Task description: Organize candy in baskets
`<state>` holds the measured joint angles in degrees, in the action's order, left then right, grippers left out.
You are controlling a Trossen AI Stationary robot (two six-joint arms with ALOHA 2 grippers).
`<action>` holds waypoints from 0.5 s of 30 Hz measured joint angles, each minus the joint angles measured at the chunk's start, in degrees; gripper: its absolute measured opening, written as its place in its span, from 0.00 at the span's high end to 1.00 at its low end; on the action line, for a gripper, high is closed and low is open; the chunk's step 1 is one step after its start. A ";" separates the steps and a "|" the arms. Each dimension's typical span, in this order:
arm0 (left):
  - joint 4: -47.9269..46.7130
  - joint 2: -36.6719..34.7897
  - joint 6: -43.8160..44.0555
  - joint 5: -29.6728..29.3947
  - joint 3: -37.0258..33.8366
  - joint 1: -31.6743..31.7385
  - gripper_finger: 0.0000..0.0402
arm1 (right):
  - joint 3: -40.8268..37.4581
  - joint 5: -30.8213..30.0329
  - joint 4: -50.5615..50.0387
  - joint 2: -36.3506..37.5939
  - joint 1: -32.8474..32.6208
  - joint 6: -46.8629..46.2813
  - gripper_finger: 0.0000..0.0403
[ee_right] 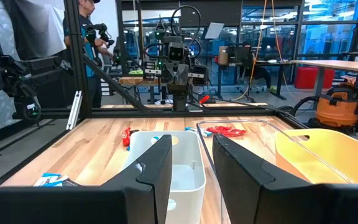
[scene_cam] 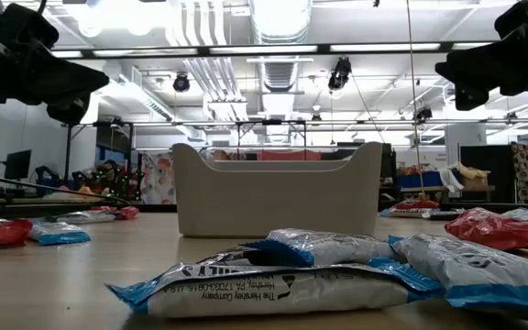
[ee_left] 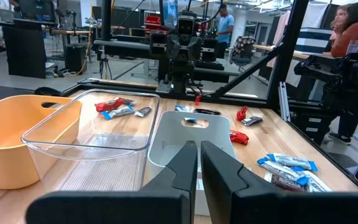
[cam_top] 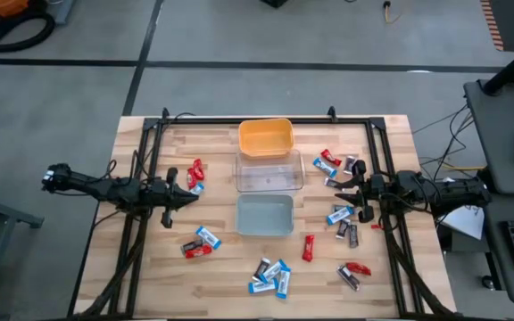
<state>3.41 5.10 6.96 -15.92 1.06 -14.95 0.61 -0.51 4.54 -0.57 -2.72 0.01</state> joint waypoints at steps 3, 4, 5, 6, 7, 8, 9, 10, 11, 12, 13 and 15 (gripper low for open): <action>0.01 0.02 0.00 0.00 0.01 0.01 0.99 | -0.01 0.00 0.00 -0.01 0.00 0.00 0.73; 0.01 0.00 0.00 0.00 0.02 -0.01 0.99 | 0.00 -0.01 0.00 -0.01 0.01 0.00 0.73; 0.01 0.02 0.00 0.00 0.01 0.01 0.99 | -0.01 -0.02 0.00 -0.01 0.00 0.00 0.73; -0.01 0.02 0.00 0.00 0.02 0.01 0.99 | -0.01 0.00 0.00 -0.01 0.00 0.00 0.73; 0.01 0.00 0.00 0.00 0.00 0.01 0.99 | 0.01 0.00 0.00 0.00 0.00 0.00 0.73; 0.00 0.02 0.00 0.00 0.01 0.00 0.99 | -0.01 0.00 0.00 0.00 0.00 0.00 0.73; 0.05 0.01 -0.02 0.00 0.00 -0.01 0.99 | 0.00 0.00 0.00 0.00 0.01 0.00 0.73; 0.33 0.02 -0.01 0.00 0.01 0.00 0.99 | -0.01 -0.02 0.00 -0.01 0.00 0.00 0.73; 1.29 0.02 0.13 0.00 -0.02 0.00 0.99 | -0.01 0.00 0.00 0.01 0.00 0.00 0.73; 3.25 0.02 1.17 0.00 -0.03 0.00 0.99 | 0.00 -0.02 0.00 0.00 0.00 0.00 0.73; 6.08 0.02 3.46 0.00 -0.04 0.00 0.99 | -0.01 0.00 0.00 -0.01 0.00 0.00 0.73; 12.02 0.00 9.74 -0.02 -0.02 0.01 0.99 | 0.00 0.00 0.00 0.00 0.00 0.00 0.73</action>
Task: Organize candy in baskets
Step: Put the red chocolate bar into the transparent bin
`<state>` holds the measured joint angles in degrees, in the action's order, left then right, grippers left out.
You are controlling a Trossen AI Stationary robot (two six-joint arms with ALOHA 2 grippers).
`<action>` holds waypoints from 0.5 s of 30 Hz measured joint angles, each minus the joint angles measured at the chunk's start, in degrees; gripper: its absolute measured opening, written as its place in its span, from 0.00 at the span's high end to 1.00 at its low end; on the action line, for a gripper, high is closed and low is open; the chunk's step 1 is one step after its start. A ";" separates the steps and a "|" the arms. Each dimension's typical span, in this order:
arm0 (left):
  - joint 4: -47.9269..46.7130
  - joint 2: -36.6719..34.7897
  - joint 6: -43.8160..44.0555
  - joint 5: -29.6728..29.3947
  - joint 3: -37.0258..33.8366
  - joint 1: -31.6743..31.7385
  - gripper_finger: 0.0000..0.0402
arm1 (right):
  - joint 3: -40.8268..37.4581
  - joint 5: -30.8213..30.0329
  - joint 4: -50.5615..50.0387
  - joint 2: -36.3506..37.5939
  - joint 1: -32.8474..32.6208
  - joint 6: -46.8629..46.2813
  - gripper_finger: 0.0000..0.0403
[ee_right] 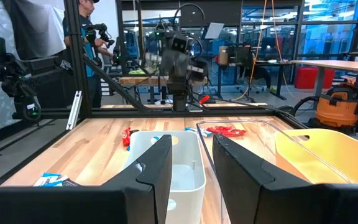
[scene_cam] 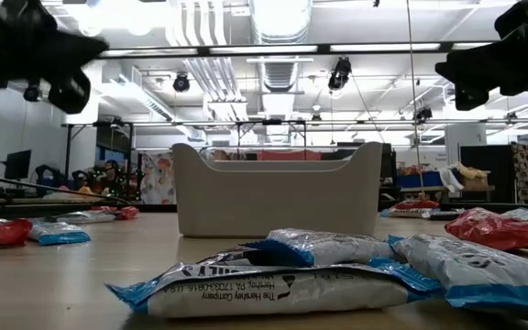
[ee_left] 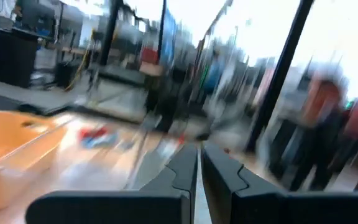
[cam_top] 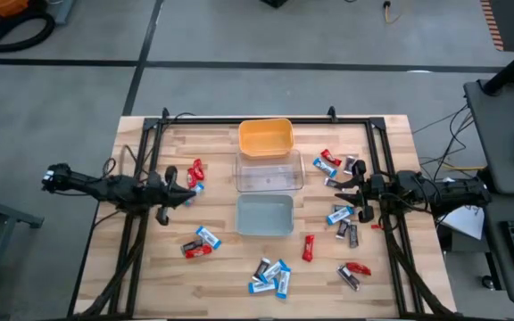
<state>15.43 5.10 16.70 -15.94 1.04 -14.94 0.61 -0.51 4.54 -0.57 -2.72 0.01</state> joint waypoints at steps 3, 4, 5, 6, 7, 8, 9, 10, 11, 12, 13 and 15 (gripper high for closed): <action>6.71 0.01 3.78 0.01 0.00 0.00 0.99 | -0.01 -0.02 0.02 -0.01 0.00 0.04 0.73; 8.46 0.00 3.81 0.00 0.00 0.00 0.99 | 0.01 0.00 0.02 0.01 0.00 0.00 0.73; 9.66 0.00 3.77 0.00 0.00 -0.01 0.99 | 0.00 -0.01 0.02 -0.01 0.02 0.02 0.73; 10.41 0.00 3.78 0.00 0.00 0.00 0.99 | 0.01 -0.08 0.02 0.00 0.00 0.08 0.73; 11.04 0.00 3.77 0.00 0.00 0.00 0.99 | 0.01 -0.57 0.03 0.00 0.00 0.23 0.73; 11.85 0.02 3.77 -0.03 0.00 0.00 0.99 | -0.01 -1.28 0.07 0.00 0.00 0.20 0.73; 12.66 0.00 3.77 -0.56 0.00 0.00 0.99 | 0.00 -2.14 0.25 0.01 0.00 -0.26 0.73; 13.08 0.00 3.79 -1.26 0.00 0.00 0.99 | -0.01 -3.20 0.50 0.00 0.00 -1.44 0.73; 13.08 0.00 3.77 -1.57 0.01 0.00 0.99 | 0.00 -4.48 0.48 -0.01 0.00 -3.53 0.73; 13.07 0.01 3.77 -1.60 0.00 0.00 0.99 | 0.01 -6.01 0.43 0.01 0.00 -6.22 0.73; 13.11 0.06 3.77 -1.60 0.00 0.00 0.99 | -0.01 -7.80 0.35 -0.01 0.00 -9.01 0.73; 13.41 0.11 3.63 -1.60 0.00 0.00 0.99 | 0.00 -12.33 0.32 -0.01 0.00 -15.31 0.73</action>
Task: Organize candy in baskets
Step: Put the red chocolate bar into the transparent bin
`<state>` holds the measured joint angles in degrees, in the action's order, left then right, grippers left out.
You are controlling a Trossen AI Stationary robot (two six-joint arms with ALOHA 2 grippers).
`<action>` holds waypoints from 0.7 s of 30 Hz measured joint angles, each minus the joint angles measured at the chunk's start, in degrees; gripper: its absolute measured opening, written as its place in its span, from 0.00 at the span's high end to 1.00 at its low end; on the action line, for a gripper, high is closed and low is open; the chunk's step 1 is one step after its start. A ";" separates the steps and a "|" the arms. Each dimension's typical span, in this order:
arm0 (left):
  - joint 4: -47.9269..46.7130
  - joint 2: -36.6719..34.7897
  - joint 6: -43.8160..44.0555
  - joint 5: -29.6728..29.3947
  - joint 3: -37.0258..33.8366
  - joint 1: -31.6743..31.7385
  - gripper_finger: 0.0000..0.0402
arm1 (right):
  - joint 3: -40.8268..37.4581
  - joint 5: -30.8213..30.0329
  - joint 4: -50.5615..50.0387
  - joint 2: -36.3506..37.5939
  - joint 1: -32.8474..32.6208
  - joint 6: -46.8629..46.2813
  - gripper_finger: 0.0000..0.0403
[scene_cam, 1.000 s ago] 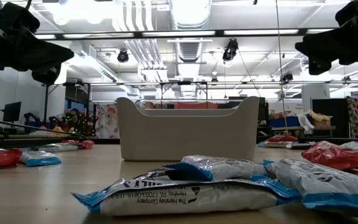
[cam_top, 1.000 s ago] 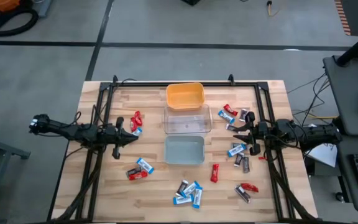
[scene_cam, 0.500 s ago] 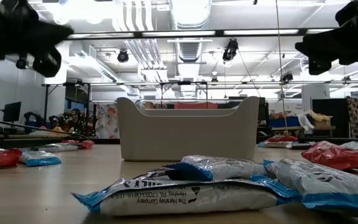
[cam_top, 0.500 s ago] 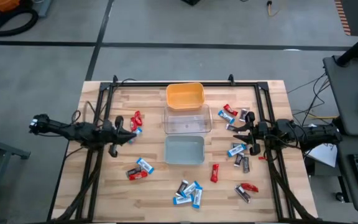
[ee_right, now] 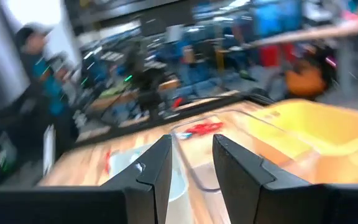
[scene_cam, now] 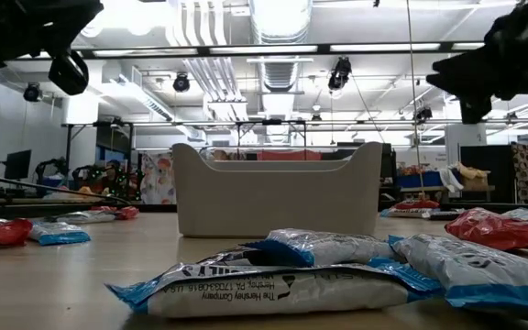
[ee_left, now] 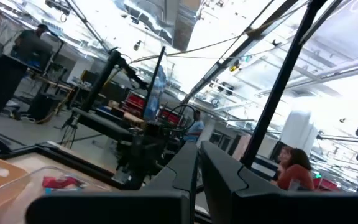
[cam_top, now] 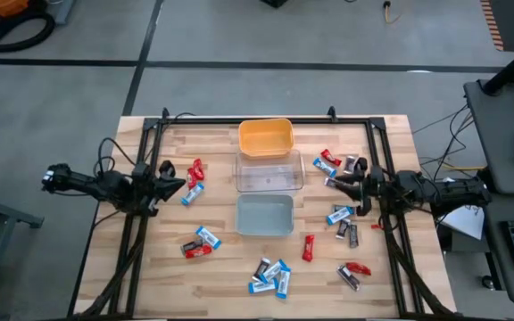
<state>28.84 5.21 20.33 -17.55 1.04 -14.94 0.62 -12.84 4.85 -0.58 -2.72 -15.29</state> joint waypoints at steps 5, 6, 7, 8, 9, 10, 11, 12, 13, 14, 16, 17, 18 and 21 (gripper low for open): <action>-0.11 0.18 -0.08 -0.03 0.00 0.00 0.99 | -0.02 -13.65 -0.64 -0.13 0.02 -19.32 0.73; -0.13 0.24 -0.08 -0.06 0.00 0.00 0.99 | -0.02 -16.29 -0.56 -0.31 0.02 -20.38 0.73; -0.06 0.30 -0.08 -0.03 0.00 0.00 0.99 | -0.02 -17.73 -0.56 -0.33 0.02 -20.75 0.73; -0.10 0.34 -0.08 -0.06 0.00 0.00 0.99 | -0.02 -17.79 -0.60 -0.33 0.02 -20.71 0.73; -0.07 0.48 -0.08 -0.08 0.00 0.00 0.99 | -0.02 -17.22 -0.63 -0.35 0.02 -20.73 0.73; -0.06 0.60 -0.08 -0.08 0.00 0.00 0.99 | -0.02 -16.73 -0.64 -0.35 0.02 -21.04 0.73; -0.13 0.69 -0.08 -0.09 0.00 0.00 0.99 | -0.02 -16.23 -0.67 -0.35 0.02 -21.23 0.73; -0.13 0.76 -0.08 -0.10 0.00 0.00 0.99 | -0.02 -15.70 -0.70 -0.35 0.02 -21.17 0.73; -0.11 0.81 -0.08 -0.10 0.00 0.00 0.99 | -0.02 -15.63 -0.71 -0.35 0.02 -21.00 0.73; -0.09 0.87 -0.08 -0.10 0.00 0.00 0.99 | -0.02 -15.63 -0.72 -0.35 0.02 -20.91 0.73; -0.09 0.98 -0.08 -0.10 0.00 0.00 0.99 | -0.02 -15.63 -0.76 -0.35 0.02 -20.89 0.73; 0.00 1.01 -0.18 -0.10 0.00 0.00 0.99 | -0.02 -15.63 -0.76 -0.35 0.02 -20.87 0.73; 0.10 1.08 -0.60 -0.12 0.00 0.00 0.99 | -0.02 -15.64 -0.70 -0.35 0.02 -20.86 0.73; 0.09 1.36 -2.78 -0.12 0.00 0.00 0.99 | 0.13 -15.47 0.25 -0.35 0.09 -21.61 0.73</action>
<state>28.93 6.57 17.55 -17.67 1.04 -14.94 0.75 -28.31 5.11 -0.93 -2.63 -36.90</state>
